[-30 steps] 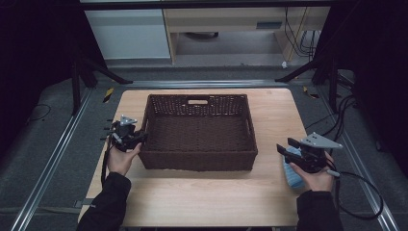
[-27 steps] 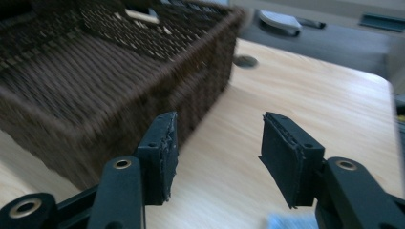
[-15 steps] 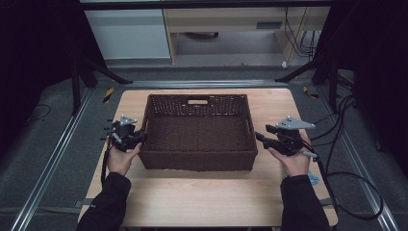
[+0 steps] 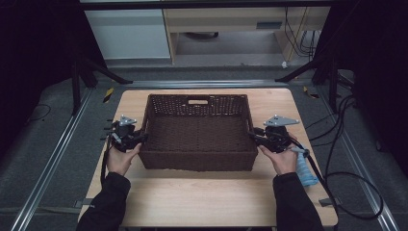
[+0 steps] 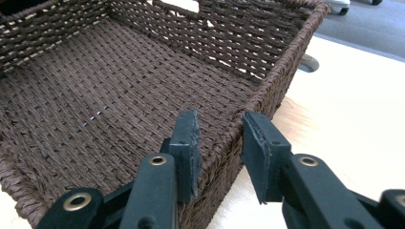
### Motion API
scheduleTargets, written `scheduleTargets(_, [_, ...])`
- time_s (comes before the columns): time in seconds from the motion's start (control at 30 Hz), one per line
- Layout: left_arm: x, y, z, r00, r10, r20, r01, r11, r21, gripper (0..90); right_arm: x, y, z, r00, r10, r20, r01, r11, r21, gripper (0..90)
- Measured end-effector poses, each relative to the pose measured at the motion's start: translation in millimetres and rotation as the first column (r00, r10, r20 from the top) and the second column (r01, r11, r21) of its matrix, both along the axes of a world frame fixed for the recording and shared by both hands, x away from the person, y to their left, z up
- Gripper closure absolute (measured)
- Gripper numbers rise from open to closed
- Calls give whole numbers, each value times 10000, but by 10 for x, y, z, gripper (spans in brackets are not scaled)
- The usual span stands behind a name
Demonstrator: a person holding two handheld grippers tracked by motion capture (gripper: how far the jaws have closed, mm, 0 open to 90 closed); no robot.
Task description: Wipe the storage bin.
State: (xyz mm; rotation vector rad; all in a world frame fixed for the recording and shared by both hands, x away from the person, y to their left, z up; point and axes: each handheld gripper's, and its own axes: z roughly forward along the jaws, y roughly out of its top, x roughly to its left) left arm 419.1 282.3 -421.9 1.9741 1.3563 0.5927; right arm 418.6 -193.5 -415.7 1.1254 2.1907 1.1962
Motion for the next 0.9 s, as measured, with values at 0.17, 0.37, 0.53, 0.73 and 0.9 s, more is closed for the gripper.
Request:
scheduleTargets(0.17, [-41, 55, 76, 9994, -64, 341, 79, 9991, -422, 459, -47, 1, 16, 9999, -53, -96, 52, 9999, -144, 680])
scheduleTargets(0.37, [-168, 38, 174, 9987, -225, 453, 242, 9989, -394, 476, -192, -31, 32, 9995, 133, -292, -132, 9999, 6, 661])
scheduleTargets(0.53, [-195, 4, 106, 9998, -153, 101, 155, 9998, -125, 624, -276, -36, 58, 9990, 267, -361, -267, 9996, 3, 652])
scheduleTargets(0.73, [-124, 10, 48, 9998, -177, 82, 179, 9995, -261, 757, -234, -41, 162, 9996, 145, 256, -142, 9998, -122, 602])
scheduleTargets(0.9, [-58, 30, 21, 9998, -12, 191, 18, 9995, -320, 774, -87, -14, 123, 9993, -181, 334, 187, 9997, -170, 604])
